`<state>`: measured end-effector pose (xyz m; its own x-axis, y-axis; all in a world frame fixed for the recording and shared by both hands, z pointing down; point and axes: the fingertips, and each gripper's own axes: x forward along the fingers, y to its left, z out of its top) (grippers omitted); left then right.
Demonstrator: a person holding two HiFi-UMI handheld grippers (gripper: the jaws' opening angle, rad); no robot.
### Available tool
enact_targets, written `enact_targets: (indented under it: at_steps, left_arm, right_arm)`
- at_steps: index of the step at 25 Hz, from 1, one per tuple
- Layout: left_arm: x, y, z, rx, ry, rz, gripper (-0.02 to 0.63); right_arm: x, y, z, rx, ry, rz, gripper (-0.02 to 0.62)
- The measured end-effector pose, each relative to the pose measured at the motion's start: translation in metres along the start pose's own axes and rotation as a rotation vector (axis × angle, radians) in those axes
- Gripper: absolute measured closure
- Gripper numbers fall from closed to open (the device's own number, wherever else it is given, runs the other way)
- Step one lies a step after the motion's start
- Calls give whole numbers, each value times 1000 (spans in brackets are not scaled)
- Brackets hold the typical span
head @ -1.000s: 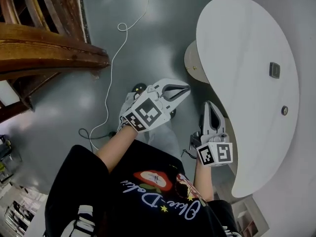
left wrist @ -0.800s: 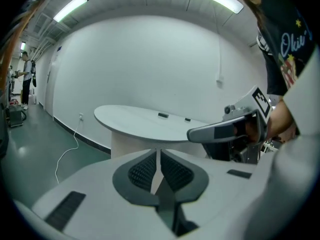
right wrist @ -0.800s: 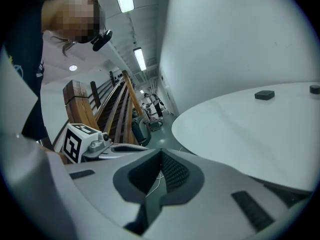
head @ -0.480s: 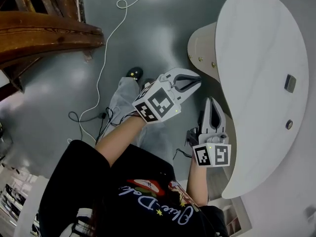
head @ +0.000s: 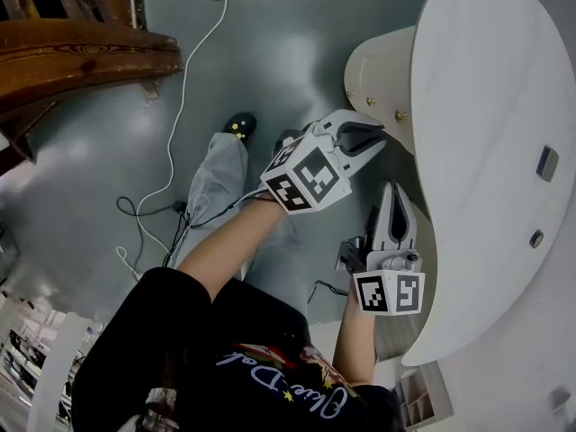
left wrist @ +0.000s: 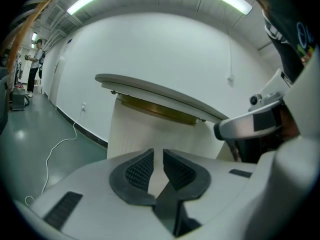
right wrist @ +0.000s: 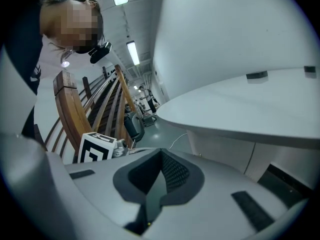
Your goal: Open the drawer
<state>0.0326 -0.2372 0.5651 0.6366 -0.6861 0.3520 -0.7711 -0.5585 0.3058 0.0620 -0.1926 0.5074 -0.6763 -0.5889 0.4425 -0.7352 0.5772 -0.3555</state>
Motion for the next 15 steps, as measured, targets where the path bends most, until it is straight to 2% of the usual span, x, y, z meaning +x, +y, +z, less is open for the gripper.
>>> enact_targets:
  at_steps: [2, 5, 11, 15]
  left_arm:
    - [10, 5, -7, -16, 3, 9, 534]
    - [26, 10, -17, -27, 10, 26, 532]
    - [52, 20, -27, 5, 33, 59, 468]
    - [67, 26, -40, 4, 83, 54, 445]
  right_arm:
    - [1, -5, -2, 16, -8, -11, 595]
    - [-1, -10, -5, 22, -10, -22, 595]
    - [-7, -12, -12, 16, 3, -32, 595]
    - [-11, -11, -12, 25, 2, -34, 595]
